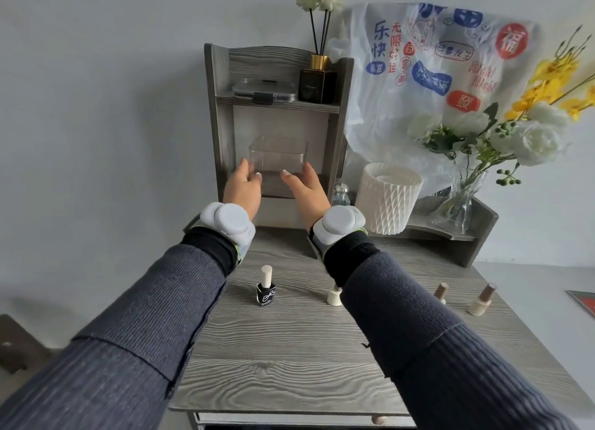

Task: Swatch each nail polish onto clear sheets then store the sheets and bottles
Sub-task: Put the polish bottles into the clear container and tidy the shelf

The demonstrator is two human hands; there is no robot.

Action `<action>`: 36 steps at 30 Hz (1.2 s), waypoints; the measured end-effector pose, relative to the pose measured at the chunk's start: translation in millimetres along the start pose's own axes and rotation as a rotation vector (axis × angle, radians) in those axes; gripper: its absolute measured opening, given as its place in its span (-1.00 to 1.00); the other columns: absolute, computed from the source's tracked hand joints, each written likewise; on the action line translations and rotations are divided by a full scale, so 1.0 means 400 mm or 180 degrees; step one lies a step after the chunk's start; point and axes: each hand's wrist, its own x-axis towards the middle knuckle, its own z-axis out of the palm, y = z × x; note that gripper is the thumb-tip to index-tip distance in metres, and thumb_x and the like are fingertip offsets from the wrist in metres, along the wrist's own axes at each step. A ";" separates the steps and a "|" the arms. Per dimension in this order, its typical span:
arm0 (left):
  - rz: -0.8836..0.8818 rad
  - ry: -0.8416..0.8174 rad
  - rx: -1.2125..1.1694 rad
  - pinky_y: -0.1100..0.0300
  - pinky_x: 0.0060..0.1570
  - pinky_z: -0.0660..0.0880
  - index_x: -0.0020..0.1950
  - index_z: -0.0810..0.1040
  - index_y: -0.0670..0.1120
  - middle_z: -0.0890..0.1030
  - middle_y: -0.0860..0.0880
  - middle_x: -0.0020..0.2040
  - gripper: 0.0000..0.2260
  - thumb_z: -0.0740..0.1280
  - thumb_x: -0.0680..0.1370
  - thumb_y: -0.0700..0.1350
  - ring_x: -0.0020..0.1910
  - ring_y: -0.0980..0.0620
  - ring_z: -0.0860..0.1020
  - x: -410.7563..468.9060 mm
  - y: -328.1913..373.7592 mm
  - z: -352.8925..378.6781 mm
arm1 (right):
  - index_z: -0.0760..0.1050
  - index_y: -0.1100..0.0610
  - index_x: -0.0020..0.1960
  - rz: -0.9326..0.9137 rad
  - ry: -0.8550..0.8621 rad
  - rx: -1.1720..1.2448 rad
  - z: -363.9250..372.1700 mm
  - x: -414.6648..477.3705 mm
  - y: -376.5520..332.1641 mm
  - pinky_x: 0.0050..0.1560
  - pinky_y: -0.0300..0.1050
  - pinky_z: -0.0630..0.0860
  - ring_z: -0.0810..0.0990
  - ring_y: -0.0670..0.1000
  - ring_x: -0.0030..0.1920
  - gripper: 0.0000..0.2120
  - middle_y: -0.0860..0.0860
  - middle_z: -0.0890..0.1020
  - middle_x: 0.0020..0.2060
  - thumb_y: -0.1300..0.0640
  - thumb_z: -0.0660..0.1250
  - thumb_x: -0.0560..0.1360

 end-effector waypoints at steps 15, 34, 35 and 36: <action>0.0284 0.0423 -0.0435 0.14 0.32 0.39 0.43 0.37 -0.10 0.50 -0.04 0.32 -0.39 0.50 0.42 -0.10 0.28 0.08 0.46 -0.200 0.006 -0.004 | 0.43 0.10 0.00 -0.0029 0.0665 0.0410 -0.049 -0.173 -0.041 0.06 -0.09 0.41 0.46 -0.08 -0.13 -0.70 -0.06 0.48 -0.17 -0.14 0.29 0.54; 0.0644 0.0042 0.0095 0.40 -0.08 0.42 0.25 0.51 -0.06 0.56 0.01 0.07 -0.65 0.26 0.56 0.11 -0.05 0.17 0.54 -0.420 -0.049 -0.051 | 0.35 0.23 0.34 0.0562 0.0465 -0.1315 -0.157 -0.348 -0.070 -0.17 0.01 0.64 0.56 0.03 -0.22 -0.61 0.13 0.53 0.11 0.26 0.27 0.53; 0.0585 0.0145 -0.0033 0.31 -0.10 0.46 0.17 0.53 -0.06 0.57 0.00 -0.02 -0.71 0.19 0.61 0.08 -0.13 0.15 0.55 -0.430 -0.047 -0.050 | 0.36 0.23 0.34 0.0536 0.0412 -0.1466 -0.165 -0.354 -0.070 -0.14 0.04 0.64 0.55 0.02 -0.21 -0.62 0.10 0.52 0.11 0.26 0.28 0.53; 0.0499 0.0252 -0.0186 0.21 -0.11 0.49 0.10 0.54 -0.05 0.57 0.00 -0.06 -0.73 0.14 0.63 0.07 -0.20 0.11 0.56 -0.433 -0.047 -0.048 | 0.37 0.24 0.32 0.0520 0.0342 -0.1640 -0.172 -0.355 -0.066 -0.17 0.00 0.63 0.54 -0.01 -0.24 -0.64 0.06 0.52 0.05 0.26 0.28 0.53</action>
